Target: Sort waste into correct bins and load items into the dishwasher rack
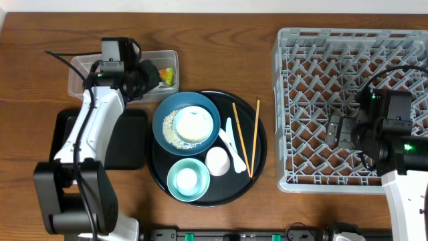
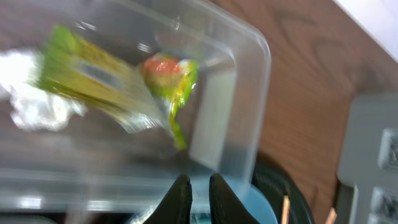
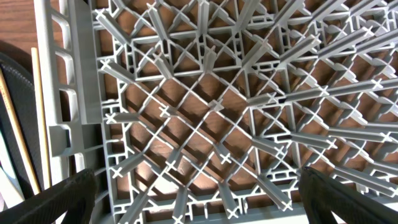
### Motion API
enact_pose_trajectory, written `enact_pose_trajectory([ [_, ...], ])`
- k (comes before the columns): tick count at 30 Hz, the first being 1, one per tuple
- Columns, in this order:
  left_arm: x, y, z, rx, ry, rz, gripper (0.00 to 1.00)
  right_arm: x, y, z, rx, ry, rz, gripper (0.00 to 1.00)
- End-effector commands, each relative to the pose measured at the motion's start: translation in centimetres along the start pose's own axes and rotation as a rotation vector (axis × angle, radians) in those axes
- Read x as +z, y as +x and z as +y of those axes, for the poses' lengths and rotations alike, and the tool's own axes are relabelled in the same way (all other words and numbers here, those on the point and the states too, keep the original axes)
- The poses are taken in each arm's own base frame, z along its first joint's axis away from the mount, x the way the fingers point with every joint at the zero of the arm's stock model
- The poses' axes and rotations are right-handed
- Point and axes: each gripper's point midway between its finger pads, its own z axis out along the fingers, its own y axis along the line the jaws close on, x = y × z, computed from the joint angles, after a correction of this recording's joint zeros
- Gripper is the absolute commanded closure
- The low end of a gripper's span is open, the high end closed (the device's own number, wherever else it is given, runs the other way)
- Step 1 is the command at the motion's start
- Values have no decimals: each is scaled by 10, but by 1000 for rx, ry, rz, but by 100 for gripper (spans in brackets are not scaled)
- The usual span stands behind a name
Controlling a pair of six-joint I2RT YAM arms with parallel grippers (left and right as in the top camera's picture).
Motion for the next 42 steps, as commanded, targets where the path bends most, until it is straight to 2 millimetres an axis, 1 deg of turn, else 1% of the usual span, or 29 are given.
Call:
enact_pose_trajectory([
  [1,-21,13,-29,82,64,23,79,-4,-4,4,-7,0,-14,1],
  [3,-22,33,-34,108,52,81,67,-4,-4,4,-7,0,-14,1],
  [4,-22,43,-35,111,43,115,64,-4,-4,4,-7,0,-13,1],
  [8,-18,87,-33,142,-17,253,61,-4,-4,4,-7,-1,-14,1],
  [11,-10,115,-30,180,-73,323,51,-4,-4,4,-7,-1,-14,1],
  [14,0,136,-30,221,-92,363,46,-4,-4,4,-7,-1,-14,1],
  [16,6,145,-30,245,-108,375,43,-4,-4,4,-7,-1,-14,1],
  [18,14,150,-28,270,-135,376,40,-4,-4,4,-6,-2,-14,1],
  [21,25,153,-20,300,-196,371,40,-4,-4,5,-7,-6,-13,1],
  [25,40,158,-19,306,-204,385,39,-4,-3,5,-7,-8,-12,1],
  [30,55,157,-18,308,-198,378,40,-4,-3,5,-7,-8,-9,1],
  [31,57,156,-19,309,-195,373,44,-4,-3,5,-7,-8,-9,1],
  [33,60,155,-20,310,-189,365,48,-4,-3,5,-7,-8,-9,1],
  [37,62,157,-20,314,-189,368,50,-4,-3,5,-7,-8,-9,1],
  [40,64,159,-20,317,-192,376,60,-4,-3,5,-7,-8,-9,1],
  [42,67,162,-18,319,-198,386,62,-4,-2,5,-7,-7,-6,1],
])
